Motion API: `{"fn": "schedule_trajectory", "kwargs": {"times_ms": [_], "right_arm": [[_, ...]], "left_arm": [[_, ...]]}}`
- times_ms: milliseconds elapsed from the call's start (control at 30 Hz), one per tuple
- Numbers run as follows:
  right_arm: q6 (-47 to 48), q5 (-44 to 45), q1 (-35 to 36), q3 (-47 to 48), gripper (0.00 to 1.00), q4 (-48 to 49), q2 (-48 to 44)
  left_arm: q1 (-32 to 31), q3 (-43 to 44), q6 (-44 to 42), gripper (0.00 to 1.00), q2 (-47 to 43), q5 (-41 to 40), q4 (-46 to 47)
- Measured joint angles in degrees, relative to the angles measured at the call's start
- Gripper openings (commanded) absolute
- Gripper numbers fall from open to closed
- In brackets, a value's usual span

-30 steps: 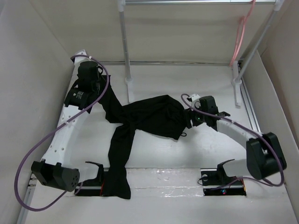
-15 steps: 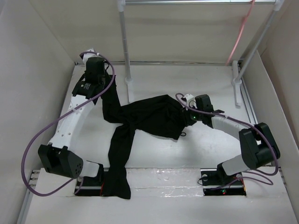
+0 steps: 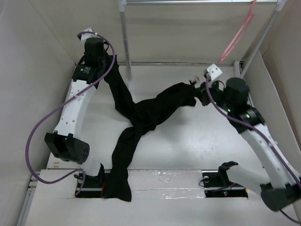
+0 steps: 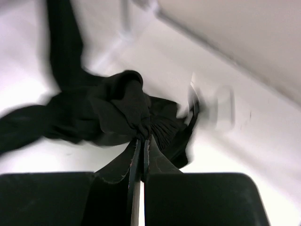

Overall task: Place the trousers on the hanger
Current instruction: Flatten out the trousers at the center of the board.

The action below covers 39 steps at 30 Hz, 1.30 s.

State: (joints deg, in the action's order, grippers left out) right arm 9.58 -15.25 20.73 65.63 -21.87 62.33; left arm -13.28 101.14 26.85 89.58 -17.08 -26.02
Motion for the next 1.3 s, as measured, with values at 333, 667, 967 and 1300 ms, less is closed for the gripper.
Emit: {"fn": "schedule_trajectory", "kwargs": {"times_ms": [333,667,967,1300], "right_arm": [[-9.68,1.01,10.71,-22.03,0.00,-24.04,-19.47],[-15.58,15.45,1.36,-17.90,0.62,-35.50,-23.61],[-5.84,11.63,-0.92,-14.23,0.83,-37.07,-14.69],[-3.02,4.46,-15.67,-19.71,0.74,-3.82,5.31]], "left_arm": [[28.94,-6.93,5.79,0.00,-3.50,10.75,1.40],[29.27,-7.85,7.08,0.00,4.24,14.10,0.74],[29.49,-12.74,7.41,0.00,3.34,14.23,1.40],[29.51,-22.86,8.90,0.00,-6.23,16.68,4.04]]}}
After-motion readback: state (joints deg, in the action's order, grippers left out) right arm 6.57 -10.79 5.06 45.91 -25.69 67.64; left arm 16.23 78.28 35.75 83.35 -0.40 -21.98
